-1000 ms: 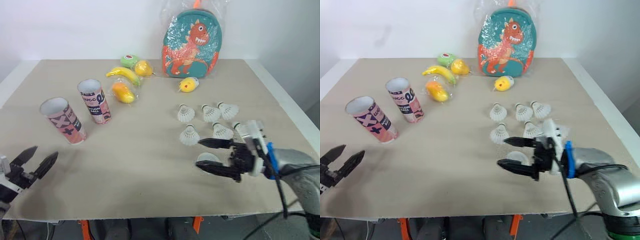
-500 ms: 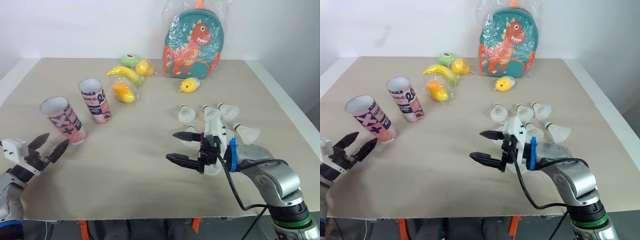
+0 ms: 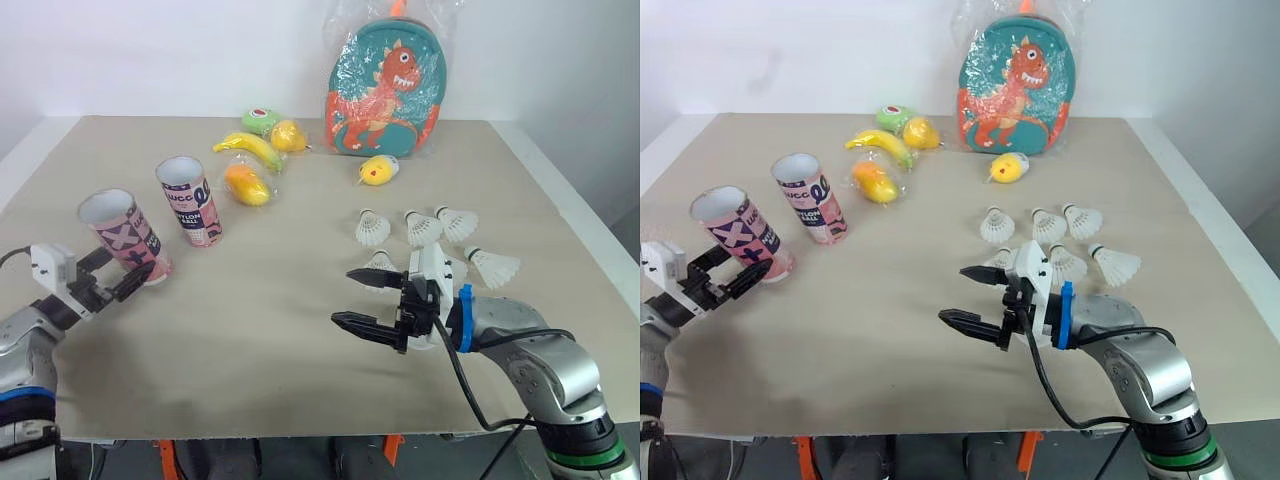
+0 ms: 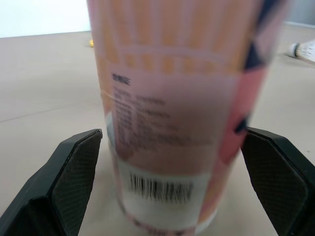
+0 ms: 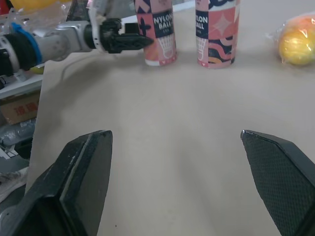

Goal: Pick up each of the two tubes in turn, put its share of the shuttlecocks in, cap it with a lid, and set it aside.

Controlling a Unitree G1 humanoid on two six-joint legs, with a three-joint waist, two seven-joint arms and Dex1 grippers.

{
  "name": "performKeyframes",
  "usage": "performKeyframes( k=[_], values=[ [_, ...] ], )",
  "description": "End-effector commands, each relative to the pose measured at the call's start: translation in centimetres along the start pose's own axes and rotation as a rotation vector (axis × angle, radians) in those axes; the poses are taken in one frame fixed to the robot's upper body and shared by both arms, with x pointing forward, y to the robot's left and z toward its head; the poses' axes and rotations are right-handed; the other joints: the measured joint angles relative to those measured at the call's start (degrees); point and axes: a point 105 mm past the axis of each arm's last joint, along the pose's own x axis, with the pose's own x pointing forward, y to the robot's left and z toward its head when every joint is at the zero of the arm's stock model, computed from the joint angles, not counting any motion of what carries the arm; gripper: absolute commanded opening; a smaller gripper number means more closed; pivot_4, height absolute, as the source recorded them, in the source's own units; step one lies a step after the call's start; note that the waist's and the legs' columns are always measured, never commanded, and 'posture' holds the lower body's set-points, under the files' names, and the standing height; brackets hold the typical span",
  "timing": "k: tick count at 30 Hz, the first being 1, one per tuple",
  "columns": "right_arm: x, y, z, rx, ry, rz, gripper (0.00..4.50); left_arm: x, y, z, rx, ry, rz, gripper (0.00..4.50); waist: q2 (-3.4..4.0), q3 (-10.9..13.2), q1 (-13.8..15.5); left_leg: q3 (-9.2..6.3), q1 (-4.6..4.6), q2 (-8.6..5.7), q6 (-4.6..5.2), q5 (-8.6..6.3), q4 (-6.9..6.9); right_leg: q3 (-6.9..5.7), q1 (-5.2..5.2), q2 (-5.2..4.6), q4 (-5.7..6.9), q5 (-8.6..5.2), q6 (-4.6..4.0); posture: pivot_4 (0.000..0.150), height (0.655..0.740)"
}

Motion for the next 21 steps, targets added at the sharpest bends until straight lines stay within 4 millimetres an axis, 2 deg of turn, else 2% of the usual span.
performKeyframes(
  k=[1, 12, 21],
  values=[
    [-0.2, 0.6, 1.6, -0.058, -0.047, 0.006, 4.45, 0.4, 0.2, 0.7, 0.045, 0.006, -0.037, 4.5, 0.0, 0.0, 0.0, -0.02, -0.01, -0.01, 0.0, 0.0, -0.01, -0.01, 0.0, 0.0, 0.0, -0.01, -0.02, 0.15, 0.74],
    [-0.7, 0.8, 1.8, -0.071, -0.042, -0.016, 4.45, 2.7, -0.3, 0.2, 0.066, 0.024, -0.07, 4.5, 0.0, 0.0, 0.1, -0.07, -0.02, -0.01, 0.01, 0.01, 0.01, -0.03, 0.01, 0.02, 0.03, -0.01, 0.0, 0.15, 0.74],
    [-0.9, 1.0, 2.0, -0.078, -0.038, -0.018, 4.45, 3.5, -0.5, 0.0, 0.06, 0.022, -0.082, 4.5, 0.0, 0.0, 0.3, -0.08, -0.03, -0.02, 0.01, 0.01, 0.0, -0.03, 0.01, 0.03, 0.04, -0.01, -0.01, 0.15, 0.74]
  ],
)
